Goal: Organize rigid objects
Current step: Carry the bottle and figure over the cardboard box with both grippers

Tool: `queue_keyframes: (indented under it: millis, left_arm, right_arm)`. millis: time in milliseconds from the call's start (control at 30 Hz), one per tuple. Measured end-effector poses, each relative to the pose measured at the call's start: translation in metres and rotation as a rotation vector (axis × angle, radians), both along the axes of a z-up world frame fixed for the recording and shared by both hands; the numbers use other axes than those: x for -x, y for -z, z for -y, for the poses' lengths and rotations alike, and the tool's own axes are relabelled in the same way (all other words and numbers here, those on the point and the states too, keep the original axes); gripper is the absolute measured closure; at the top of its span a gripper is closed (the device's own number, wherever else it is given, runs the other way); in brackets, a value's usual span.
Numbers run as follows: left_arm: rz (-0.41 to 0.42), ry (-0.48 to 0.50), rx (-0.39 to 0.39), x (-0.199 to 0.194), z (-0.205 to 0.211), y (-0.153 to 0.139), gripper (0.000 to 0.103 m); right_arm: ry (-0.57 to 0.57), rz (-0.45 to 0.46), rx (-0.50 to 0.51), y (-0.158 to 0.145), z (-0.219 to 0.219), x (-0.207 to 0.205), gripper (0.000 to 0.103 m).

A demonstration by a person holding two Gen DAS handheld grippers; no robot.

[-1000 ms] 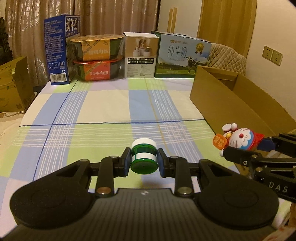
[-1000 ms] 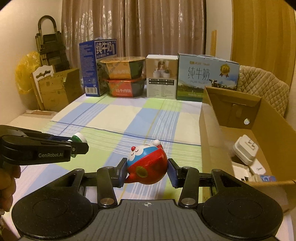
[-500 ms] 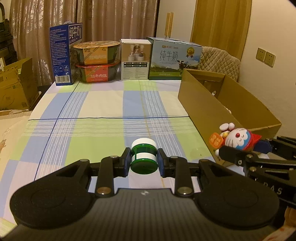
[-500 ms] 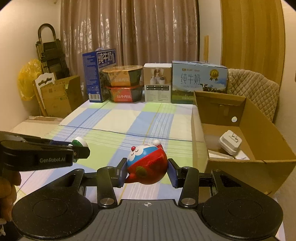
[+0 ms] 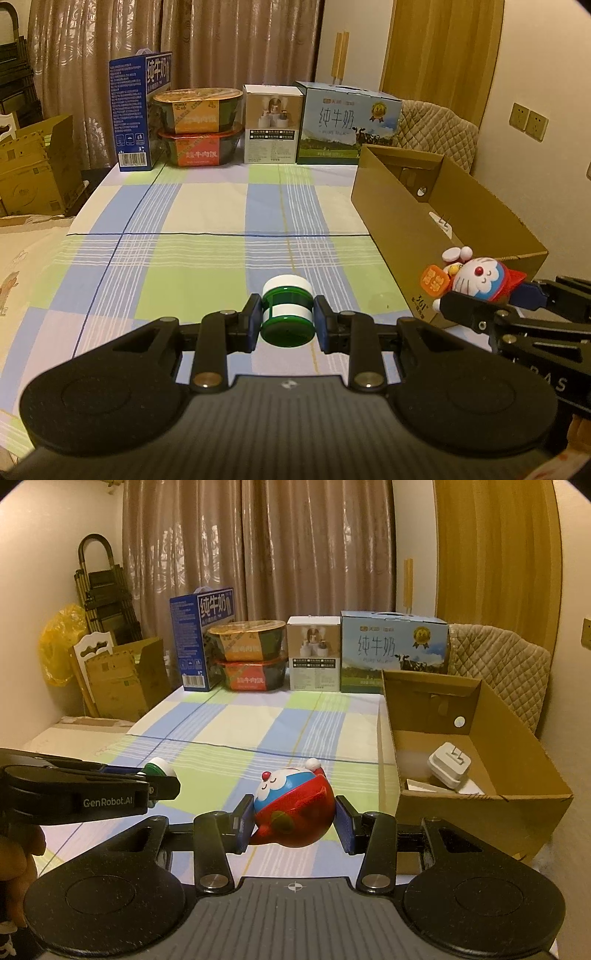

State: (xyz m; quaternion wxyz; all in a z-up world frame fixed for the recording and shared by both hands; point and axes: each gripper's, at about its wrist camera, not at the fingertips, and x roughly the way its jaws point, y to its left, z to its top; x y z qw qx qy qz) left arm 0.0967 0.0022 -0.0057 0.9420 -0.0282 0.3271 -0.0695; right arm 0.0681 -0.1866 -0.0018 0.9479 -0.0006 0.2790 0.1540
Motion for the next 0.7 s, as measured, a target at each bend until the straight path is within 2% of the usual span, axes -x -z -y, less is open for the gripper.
queue_keyframes:
  millis: [700]
  left_arm:
    - [0.008, 0.012, 0.008, 0.004, 0.015, -0.012, 0.078]
  right_arm:
    - [0.022, 0.008, -0.003, -0.019, 0.011, 0.010, 0.061]
